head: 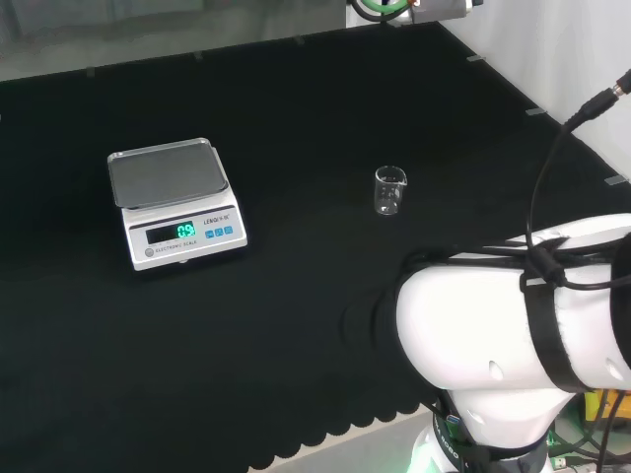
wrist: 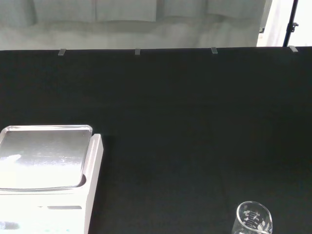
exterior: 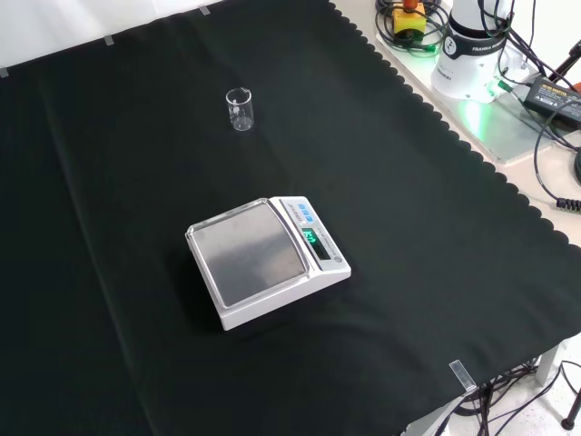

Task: Pick up the beaker.

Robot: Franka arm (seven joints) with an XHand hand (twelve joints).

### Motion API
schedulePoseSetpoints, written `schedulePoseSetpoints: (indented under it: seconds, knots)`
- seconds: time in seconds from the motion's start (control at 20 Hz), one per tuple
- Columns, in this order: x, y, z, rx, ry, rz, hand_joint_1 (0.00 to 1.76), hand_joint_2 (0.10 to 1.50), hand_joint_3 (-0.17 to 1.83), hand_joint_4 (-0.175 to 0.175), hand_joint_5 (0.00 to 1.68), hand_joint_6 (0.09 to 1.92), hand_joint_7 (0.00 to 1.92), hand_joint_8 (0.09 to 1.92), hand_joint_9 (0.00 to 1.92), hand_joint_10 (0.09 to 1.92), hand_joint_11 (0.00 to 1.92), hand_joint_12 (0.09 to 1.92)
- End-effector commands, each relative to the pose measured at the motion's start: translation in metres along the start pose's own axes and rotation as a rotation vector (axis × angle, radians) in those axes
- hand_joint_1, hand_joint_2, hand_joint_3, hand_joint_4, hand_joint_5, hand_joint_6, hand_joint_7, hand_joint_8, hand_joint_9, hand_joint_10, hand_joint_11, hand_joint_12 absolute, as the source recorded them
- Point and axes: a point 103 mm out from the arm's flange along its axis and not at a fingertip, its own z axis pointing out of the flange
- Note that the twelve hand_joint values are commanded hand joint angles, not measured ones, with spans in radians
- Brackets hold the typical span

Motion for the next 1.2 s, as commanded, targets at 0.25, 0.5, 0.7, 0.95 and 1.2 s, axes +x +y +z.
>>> schedulePoseSetpoints:
  seconds: [0.25,0.5,0.7,0.95,1.2]
  knots:
    - [-0.013,0.005,0.015,-0.029,-0.012,0.012,0.14,0.94,0.34,-0.016,0.21,0.09,0.0,0.63,0.0,0.63,0.0,1.39]
    - [-0.03,0.01,0.035,-0.089,0.004,0.04,0.14,0.96,0.3,-0.019,0.26,0.09,0.01,0.7,0.0,0.78,0.0,1.42]
    - [-0.046,0.015,0.065,-0.121,0.016,0.074,0.16,0.96,0.28,-0.025,0.29,0.09,0.02,0.73,0.04,0.86,0.0,1.45]
    - [-0.058,0.024,0.109,-0.112,0.06,0.083,0.17,0.97,0.27,-0.032,0.32,0.09,0.02,0.74,0.06,0.88,0.0,1.47]
    - [-0.065,0.037,0.151,-0.043,0.095,0.069,0.18,0.97,0.27,-0.036,0.33,0.09,0.02,0.75,0.07,0.88,0.0,1.48]
